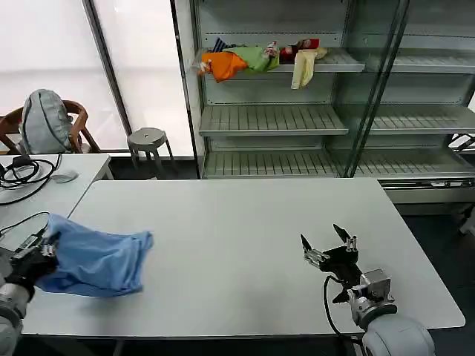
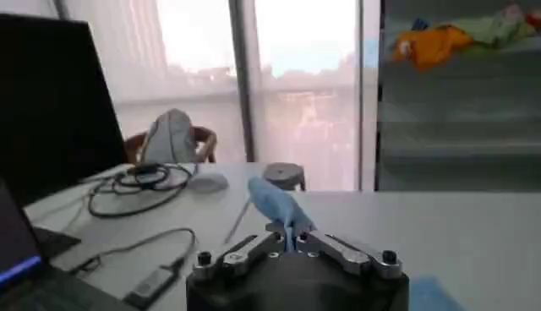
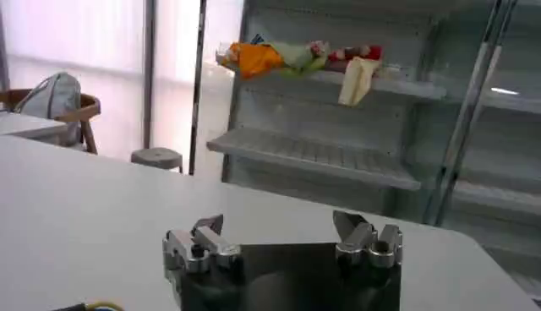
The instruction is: Fold and organize the clothes.
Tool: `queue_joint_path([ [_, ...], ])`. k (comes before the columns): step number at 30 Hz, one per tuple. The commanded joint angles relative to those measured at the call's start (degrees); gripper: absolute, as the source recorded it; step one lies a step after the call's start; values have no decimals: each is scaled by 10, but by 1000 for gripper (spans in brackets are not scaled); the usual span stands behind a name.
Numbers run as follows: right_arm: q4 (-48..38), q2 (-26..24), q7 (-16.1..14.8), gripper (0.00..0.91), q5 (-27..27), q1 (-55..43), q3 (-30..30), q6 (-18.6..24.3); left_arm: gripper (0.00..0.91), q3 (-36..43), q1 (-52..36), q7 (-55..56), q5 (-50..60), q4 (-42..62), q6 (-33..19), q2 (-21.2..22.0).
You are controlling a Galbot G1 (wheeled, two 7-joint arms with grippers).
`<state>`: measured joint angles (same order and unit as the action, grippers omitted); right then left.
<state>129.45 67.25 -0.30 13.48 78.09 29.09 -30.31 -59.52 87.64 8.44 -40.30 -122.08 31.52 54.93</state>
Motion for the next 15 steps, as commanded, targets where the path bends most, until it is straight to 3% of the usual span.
queue_joint_path([
  [1, 6, 0, 0, 907, -1, 14, 8, 1, 20, -4, 8, -40, 165, -120, 17, -13],
  [5, 11, -1, 1, 907, -2, 24, 14, 0, 20, 197, -4, -43, 253, -157, 16, 36],
  [7, 13, 0, 1, 907, -4, 27, 18, 0, 20, 336, -11, -49, 357, -150, 10, 72],
  [10, 16, 3, 2, 907, -9, 32, 22, -1, 20, 482, -11, -48, 458, -111, -32, 121],
  [12, 19, 4, 2, 907, -11, 34, 25, -1, 20, 538, -17, -33, 534, -66, -63, 153],
  [15, 22, 5, 3, 907, -13, 36, 28, -3, 20, 567, -35, -23, 561, -41, -70, 182],
])
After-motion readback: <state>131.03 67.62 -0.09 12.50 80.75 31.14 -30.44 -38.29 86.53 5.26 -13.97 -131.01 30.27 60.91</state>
